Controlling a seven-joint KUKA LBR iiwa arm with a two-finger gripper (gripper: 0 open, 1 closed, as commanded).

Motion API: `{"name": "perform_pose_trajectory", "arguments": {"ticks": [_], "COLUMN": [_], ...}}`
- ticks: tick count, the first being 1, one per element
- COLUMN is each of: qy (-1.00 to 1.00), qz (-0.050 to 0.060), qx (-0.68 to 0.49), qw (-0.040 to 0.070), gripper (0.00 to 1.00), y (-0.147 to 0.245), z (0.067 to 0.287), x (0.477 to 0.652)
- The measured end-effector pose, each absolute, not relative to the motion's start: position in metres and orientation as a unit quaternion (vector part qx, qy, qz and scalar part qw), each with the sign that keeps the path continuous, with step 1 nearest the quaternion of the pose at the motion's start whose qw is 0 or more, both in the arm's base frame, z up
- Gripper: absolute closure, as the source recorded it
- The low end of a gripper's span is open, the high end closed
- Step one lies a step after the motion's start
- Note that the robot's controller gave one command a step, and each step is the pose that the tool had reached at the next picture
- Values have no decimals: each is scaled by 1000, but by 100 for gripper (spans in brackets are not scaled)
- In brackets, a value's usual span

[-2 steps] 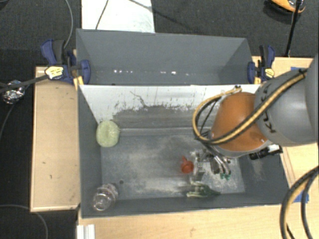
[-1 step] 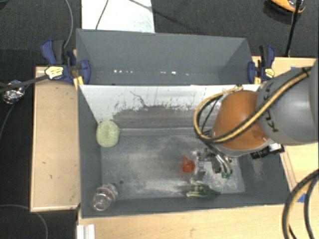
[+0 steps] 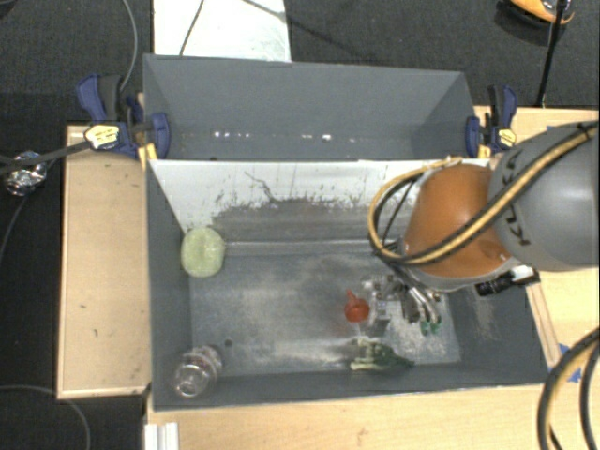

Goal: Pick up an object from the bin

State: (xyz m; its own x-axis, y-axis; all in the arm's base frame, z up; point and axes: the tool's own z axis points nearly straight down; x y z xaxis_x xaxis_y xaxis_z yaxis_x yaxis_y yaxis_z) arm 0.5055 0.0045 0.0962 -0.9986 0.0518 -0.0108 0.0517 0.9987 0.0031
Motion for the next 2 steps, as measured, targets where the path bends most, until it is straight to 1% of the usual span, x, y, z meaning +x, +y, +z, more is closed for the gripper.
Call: {"name": "perform_pose_trajectory", "arguments": {"ticks": [1,2], "qy": [1000,1000], "qz": [1,1], "qx": [26,27], "qw": [6,3], "gripper": [100,100], "y": [4,4], "z": [108,124], "x": [506,505]}}
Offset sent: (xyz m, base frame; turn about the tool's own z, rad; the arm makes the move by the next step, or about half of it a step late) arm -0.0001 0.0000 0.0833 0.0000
